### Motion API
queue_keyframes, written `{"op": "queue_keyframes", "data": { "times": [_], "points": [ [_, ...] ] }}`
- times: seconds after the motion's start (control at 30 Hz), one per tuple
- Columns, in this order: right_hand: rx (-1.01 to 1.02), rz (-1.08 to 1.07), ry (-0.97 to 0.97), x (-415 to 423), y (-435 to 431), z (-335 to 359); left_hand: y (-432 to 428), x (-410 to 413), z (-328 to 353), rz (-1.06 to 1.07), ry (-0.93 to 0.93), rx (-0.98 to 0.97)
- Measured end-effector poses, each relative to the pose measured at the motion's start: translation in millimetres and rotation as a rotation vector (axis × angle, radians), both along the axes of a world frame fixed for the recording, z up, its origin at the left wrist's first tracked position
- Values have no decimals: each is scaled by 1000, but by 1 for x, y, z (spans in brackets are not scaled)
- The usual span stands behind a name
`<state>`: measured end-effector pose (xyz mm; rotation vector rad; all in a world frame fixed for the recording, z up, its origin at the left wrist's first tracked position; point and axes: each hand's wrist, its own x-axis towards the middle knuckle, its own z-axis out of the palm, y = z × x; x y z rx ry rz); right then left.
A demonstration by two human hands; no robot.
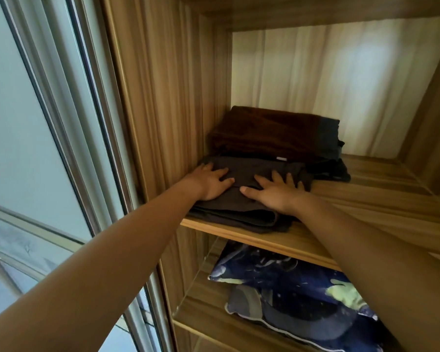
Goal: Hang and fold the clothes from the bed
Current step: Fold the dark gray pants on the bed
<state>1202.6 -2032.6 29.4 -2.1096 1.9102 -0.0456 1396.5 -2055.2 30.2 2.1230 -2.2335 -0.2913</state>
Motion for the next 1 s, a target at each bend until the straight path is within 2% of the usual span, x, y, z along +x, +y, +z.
{"op": "queue_keyframes", "data": {
  "times": [0.2,0.3,0.47,0.7,1.0],
  "points": [
    [15,64,-64,-19,19,15,18,-2,18,-29,-19,-83],
    [-77,64,-133,-47,33,38,34,-18,42,-115,70,-151],
    [-190,63,-4,-99,69,79,55,-73,62,-241,119,-160],
    [-103,-36,132,-160,110,90,66,-145,68,-363,98,-134],
    [-119,-346,154,-196,176,80,84,-223,73,-647,16,-120]
  ]
}}
